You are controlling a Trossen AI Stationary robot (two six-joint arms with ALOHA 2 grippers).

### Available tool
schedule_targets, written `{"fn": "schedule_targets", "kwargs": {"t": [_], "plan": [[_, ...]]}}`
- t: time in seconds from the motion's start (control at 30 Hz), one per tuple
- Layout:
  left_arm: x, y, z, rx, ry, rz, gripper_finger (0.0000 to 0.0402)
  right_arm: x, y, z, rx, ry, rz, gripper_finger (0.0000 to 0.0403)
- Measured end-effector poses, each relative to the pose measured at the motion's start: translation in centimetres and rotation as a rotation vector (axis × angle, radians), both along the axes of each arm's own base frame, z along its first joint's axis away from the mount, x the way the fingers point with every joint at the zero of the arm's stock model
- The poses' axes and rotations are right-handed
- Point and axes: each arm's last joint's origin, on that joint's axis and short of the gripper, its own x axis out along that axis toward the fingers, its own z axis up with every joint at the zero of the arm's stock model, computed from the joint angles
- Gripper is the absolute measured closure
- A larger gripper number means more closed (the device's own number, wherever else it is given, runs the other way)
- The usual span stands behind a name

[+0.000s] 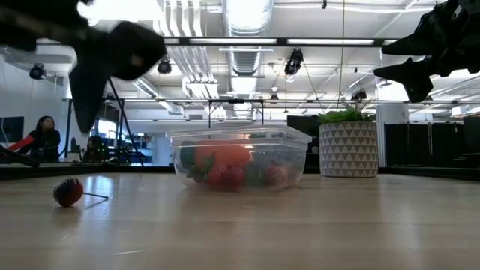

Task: Pick and placing Produce into tupperware
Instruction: Put the red cherry into the transparent container

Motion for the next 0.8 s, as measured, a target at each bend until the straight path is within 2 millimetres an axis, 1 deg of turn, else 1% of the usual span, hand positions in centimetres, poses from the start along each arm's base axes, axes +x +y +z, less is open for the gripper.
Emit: {"fn": "schedule_targets", "kwargs": {"t": [0.1,0.23,0.37,0.5,0.67,0.8], "plan": [[0.5,0.5,-1.3,0.068,0.025,0.068,0.0165,0.0,0.0,0.0,0.0,0.0,0.0,0.0181],[1.1,1.0,-2.4,0.097,0.053,0.093,0.0165,0.0,0.0,0.0,0.0,0.0,0.0,0.0181],[0.9,1.3,-3.0,0.129,0.104,0.092,0.0173,0.0,0.0,0.0,0.0,0.0,0.0,0.0181],[0.5,1.5,-3.4,0.138,0.147,0.079,0.0204,0.0,0.0,0.0,0.0,0.0,0.0,0.0181],[0.6,1.7,-3.4,0.164,0.127,0.096,0.0252,0.0,0.0,0.0,0.0,0.0,0.0,0.0181],[0.7,1.8,-4.0,0.199,0.137,0.106,0.0282,0.0,0.0,0.0,0.0,0.0,0.0,0.0181]]}}
